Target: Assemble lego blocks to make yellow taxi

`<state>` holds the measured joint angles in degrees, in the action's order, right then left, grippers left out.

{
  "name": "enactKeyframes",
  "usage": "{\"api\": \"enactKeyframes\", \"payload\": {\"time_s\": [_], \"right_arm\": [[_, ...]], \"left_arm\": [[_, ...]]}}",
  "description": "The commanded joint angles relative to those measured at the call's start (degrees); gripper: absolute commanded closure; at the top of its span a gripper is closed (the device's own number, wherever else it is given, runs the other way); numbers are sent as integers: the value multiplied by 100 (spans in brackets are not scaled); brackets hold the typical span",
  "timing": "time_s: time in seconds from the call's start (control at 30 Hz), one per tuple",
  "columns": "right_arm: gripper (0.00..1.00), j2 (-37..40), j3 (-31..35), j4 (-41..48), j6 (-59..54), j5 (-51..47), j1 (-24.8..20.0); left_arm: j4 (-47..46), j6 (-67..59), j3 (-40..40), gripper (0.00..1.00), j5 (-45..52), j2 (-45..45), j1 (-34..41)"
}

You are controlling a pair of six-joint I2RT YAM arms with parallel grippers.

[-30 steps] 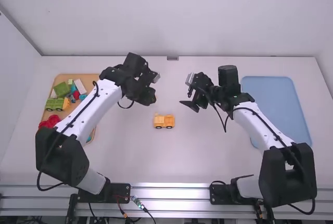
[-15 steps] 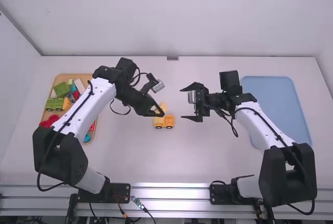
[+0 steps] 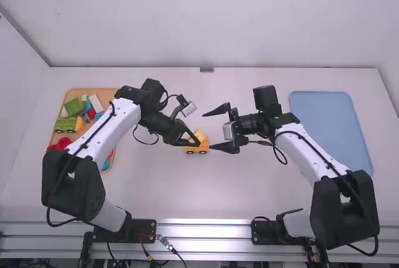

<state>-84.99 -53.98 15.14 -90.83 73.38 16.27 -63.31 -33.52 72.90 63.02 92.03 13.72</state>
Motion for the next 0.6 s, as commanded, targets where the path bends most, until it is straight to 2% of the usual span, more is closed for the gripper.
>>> {"api": "enactKeyframes", "payload": {"time_s": [0.0, 0.13, 0.27, 0.57], "right_arm": [[1, 94, 33, -60, -7, 156, 59], [0, 94, 33, -80, 22, 169, 175], [5, 94, 33, -62, 101, 171, 256], [5, 96, 28, 209, 39, 344, 282]], "left_arm": [[-39, -170, -105, 98, 382, -50, 20], [-262, -411, -105, 98, 476, -50, 17], [-527, -752, -114, 98, 555, -50, 26], [-520, -745, -313, 98, 654, -50, 17]]}}
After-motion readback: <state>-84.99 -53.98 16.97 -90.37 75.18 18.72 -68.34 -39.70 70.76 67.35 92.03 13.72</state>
